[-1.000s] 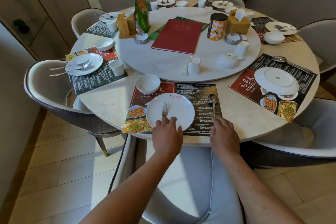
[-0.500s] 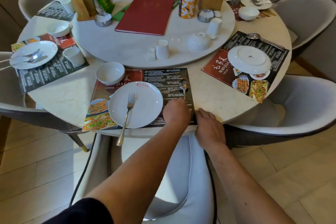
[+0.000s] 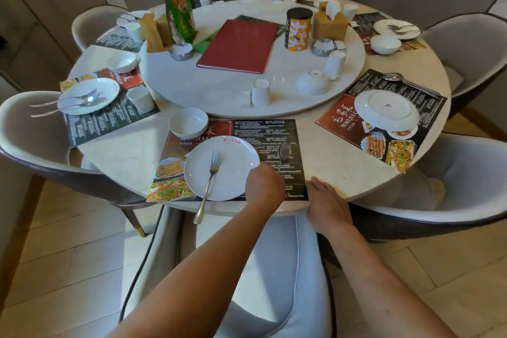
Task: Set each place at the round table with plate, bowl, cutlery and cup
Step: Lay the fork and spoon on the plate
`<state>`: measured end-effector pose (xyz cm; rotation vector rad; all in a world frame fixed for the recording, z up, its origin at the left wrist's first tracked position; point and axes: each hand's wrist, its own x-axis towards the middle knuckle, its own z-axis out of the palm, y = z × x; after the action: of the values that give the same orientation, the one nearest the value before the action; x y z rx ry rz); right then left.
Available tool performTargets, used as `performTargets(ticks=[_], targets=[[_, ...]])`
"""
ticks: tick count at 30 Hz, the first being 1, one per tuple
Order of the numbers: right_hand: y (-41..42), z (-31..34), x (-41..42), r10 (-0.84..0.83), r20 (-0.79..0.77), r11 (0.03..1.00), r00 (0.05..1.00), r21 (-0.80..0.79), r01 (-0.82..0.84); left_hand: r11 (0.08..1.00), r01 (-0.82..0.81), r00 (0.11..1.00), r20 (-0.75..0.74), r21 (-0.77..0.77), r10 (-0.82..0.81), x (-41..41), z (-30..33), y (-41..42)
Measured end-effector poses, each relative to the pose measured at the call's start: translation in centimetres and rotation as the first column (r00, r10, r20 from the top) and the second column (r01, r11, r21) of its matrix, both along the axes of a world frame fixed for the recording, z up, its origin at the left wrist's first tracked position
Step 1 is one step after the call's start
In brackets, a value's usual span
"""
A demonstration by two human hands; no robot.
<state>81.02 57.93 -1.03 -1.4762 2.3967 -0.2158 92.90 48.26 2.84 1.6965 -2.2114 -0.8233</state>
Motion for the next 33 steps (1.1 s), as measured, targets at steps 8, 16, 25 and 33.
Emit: performTargets(ticks=[8, 16, 25, 33], targets=[[-2.4, -0.5, 5.3, -0.057, 0.015, 0.992, 0.998, -0.111, 0.058, 0.871, -0.37, 0.809, -0.35, 0.323, 0.473, 8.8, -2.3, 1.0], [-2.5, -1.6, 7.8, 0.015, -0.052, 1.0, 0.999, 0.016, -0.014, 0.665, -0.474, 0.504, -0.442, 0.576, 0.742, 10.8, -2.6, 1.6], [-2.6, -0.6, 7.2, 0.058, 0.005, 0.989, 0.998, 0.137, -0.058, 0.579, -0.478, 0.421, -0.407, 0.66, 0.811, 9.9, -2.4, 1.5], [-3.0, 0.4, 6.8, 0.082, 0.057, 0.968, 0.995, 0.234, -0.093, 0.502, -0.453, 0.395, -0.339, 0.737, 0.854, 9.7, -2.5, 1.2]])
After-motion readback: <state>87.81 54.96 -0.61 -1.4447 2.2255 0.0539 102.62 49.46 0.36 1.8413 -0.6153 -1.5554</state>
